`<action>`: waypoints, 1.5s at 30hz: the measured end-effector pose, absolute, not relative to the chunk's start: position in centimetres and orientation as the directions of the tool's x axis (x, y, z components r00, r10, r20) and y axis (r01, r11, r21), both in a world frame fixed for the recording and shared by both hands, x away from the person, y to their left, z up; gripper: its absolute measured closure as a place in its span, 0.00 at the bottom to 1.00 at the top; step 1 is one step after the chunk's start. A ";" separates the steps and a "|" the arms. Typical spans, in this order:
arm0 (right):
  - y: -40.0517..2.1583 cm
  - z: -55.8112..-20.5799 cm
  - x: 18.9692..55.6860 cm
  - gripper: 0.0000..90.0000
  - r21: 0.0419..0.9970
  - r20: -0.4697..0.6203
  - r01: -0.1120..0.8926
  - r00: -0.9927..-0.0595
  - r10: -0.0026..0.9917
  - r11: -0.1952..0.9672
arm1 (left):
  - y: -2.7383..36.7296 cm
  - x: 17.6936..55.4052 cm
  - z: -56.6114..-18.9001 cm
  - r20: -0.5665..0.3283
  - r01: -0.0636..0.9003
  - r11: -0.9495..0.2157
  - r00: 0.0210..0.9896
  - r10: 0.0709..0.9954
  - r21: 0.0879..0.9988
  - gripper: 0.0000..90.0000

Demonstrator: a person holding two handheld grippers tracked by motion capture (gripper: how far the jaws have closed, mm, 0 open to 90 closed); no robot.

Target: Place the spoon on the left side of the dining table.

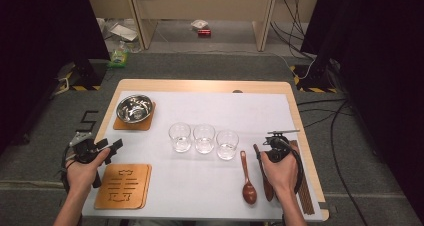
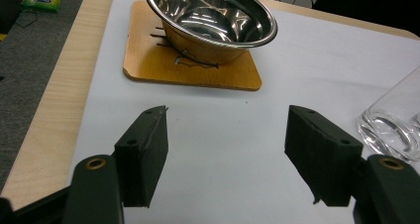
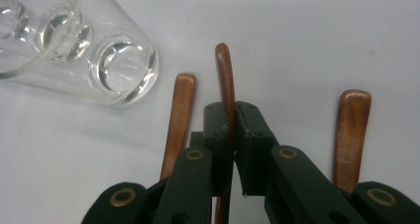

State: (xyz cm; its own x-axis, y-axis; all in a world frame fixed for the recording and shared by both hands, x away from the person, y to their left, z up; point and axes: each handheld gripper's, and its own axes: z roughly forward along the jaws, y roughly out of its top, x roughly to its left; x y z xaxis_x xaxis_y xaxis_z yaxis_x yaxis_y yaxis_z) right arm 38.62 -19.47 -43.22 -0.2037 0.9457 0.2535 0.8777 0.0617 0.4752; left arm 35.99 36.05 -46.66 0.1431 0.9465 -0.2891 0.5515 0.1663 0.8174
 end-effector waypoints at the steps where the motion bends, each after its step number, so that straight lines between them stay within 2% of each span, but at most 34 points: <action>1: -19.5 -43.0 38.6 0.94 0.482 0.253 0.874 -0.204 0.946 0.059 | 36.0 36.0 -46.6 -0.290 0.551 0.166 0.144 0.946 0.817 0.36; 14: -19.6 -41.5 38.7 0.94 0.582 0.239 0.810 -0.254 0.937 0.071 | 35.9 36.0 -46.3 -0.291 0.545 0.168 0.148 0.945 0.822 0.36; 26: -19.5 -40.1 39.0 0.94 0.699 0.187 0.707 -0.321 0.928 0.104 | 35.9 36.0 -46.3 -0.291 0.545 0.166 0.151 0.945 0.822 0.37; 45: -19.5 -38.4 40.1 0.94 0.788 0.173 0.610 -0.345 0.922 0.081 | 35.8 36.0 -46.0 -0.290 0.536 0.164 0.159 0.944 0.828 0.37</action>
